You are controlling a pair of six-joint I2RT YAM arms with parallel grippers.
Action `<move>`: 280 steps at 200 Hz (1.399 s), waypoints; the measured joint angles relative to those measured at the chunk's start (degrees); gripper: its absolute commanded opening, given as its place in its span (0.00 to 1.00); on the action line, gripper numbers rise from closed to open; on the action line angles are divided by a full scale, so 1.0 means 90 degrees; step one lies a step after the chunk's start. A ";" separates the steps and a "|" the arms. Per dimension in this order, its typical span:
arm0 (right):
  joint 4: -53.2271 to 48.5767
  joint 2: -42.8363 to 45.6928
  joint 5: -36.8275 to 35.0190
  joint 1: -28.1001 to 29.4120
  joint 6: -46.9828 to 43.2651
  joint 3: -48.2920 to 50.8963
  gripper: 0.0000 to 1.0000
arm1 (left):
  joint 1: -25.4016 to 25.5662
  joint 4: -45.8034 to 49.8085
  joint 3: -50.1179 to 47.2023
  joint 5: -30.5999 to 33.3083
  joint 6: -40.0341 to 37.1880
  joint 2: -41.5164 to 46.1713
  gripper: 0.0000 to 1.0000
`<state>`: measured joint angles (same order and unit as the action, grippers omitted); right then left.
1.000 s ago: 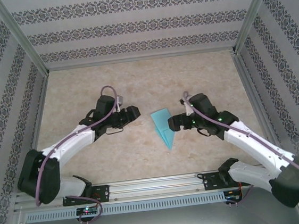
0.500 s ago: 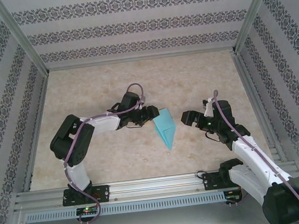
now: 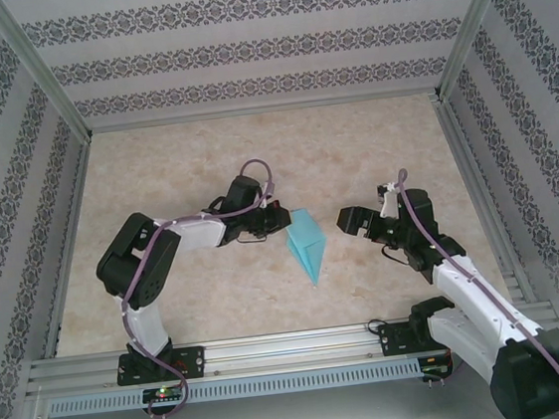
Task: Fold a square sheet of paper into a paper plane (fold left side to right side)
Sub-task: Fold the wing for the fifth time at the center of the table.
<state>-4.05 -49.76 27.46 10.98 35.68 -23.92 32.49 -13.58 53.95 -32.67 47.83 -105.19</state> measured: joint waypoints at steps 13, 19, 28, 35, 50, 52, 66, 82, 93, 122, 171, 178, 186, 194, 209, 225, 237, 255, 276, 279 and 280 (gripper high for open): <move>0.0253 -0.0340 0.0257 0.0000 -0.0002 -0.0034 0.93 | -0.0078 -0.0114 -0.0289 -0.0041 -0.0085 0.0248 0.00; 0.0321 -0.0534 0.0393 0.0002 0.0002 -0.0085 0.91 | -0.0126 -0.0187 -0.0427 -0.0075 -0.0117 0.0364 0.00; 0.0430 -0.0906 0.0648 0.0002 -0.0010 -0.0204 0.86 | -0.0204 -0.0272 -0.0602 -0.0131 -0.0153 0.0515 0.00; 0.0544 -0.1241 0.0877 0.0005 -0.0019 -0.0323 0.84 | -0.0277 -0.0355 -0.0746 -0.0187 -0.0182 0.0644 0.00; 0.0877 -0.1953 0.1328 0.0061 -0.0034 -0.0571 0.81 | -0.0427 -0.0515 -0.1027 -0.0306 -0.0284 0.0906 0.00; 0.0923 -0.2055 0.1406 0.0078 -0.0027 -0.0602 0.80 | -0.0444 -0.0549 -0.1061 -0.0330 -0.0296 0.0937 0.00; 0.1258 -0.2698 0.1824 0.0214 -0.0056 -0.0835 0.77 | -0.0534 -0.0687 -0.1256 -0.0461 -0.0374 0.1139 0.00; 0.1525 -0.3327 0.2176 0.0406 -0.0172 -0.1117 0.73 | -0.0580 -0.0823 -0.1411 -0.0663 -0.0464 0.1319 0.00; 0.1644 -0.3691 0.2378 0.0527 -0.0262 -0.1314 0.70 | -0.0583 -0.0920 -0.1481 -0.0811 -0.0510 0.1416 0.00; 0.2106 -0.4505 0.2839 0.0680 -0.0410 -0.1625 0.64 | -0.0583 -0.1134 -0.1600 -0.1139 -0.0619 0.1586 0.00; 0.2446 -0.5030 0.3237 0.0687 -0.0534 -0.1634 0.57 | -0.0583 -0.1263 -0.1647 -0.1481 -0.0673 0.1605 0.00; 0.2494 -0.5032 0.3274 0.0687 -0.0549 -0.1632 0.55 | -0.0583 -0.1263 -0.1647 -0.1513 -0.0675 0.1605 0.00; 0.2555 -0.5032 0.3310 0.0687 -0.0561 -0.1632 0.53 | -0.0583 -0.1265 -0.1647 -0.1535 -0.0673 0.1605 0.00; 0.2591 -0.5032 0.3347 0.0687 -0.0580 -0.1632 0.51 | -0.0583 -0.1268 -0.1647 -0.1547 -0.0675 0.1605 0.00; 0.2650 -0.5032 0.3395 0.0716 -0.0619 -0.1613 0.47 | -0.0583 -0.1273 -0.1647 -0.1569 -0.0675 0.1598 0.00; 0.2669 -0.5032 0.3429 0.0726 -0.0656 -0.1586 0.42 | -0.0583 -0.1309 -0.1647 -0.1596 -0.0673 0.1562 0.00; 0.2654 -0.5032 0.3441 0.0726 -0.0690 -0.1576 0.39 | -0.0583 -0.1314 -0.1647 -0.1620 -0.0673 0.1532 0.00; 0.2582 -0.5032 0.3439 0.0726 -0.0763 -0.1576 0.33 | -0.0583 -0.1314 -0.1647 -0.1651 -0.0675 0.1501 0.00; 0.2436 -0.5025 0.3439 0.0724 -0.0872 -0.1576 0.27 | -0.0583 -0.1314 -0.1644 -0.1666 -0.0675 0.1462 0.00; 0.2412 -0.5022 0.3439 0.0724 -0.0891 -0.1576 0.26 | -0.0583 -0.1314 -0.1644 -0.1671 -0.0675 0.1452 0.00; 0.2404 -0.5022 0.3436 0.0724 -0.0894 -0.1576 0.26 | -0.0583 -0.1314 -0.1644 -0.1676 -0.0675 0.1447 0.00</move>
<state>17.58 -94.96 58.39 17.50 27.64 -38.11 27.24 -25.41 39.16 -47.75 41.76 -92.16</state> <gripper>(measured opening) 0.291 0.062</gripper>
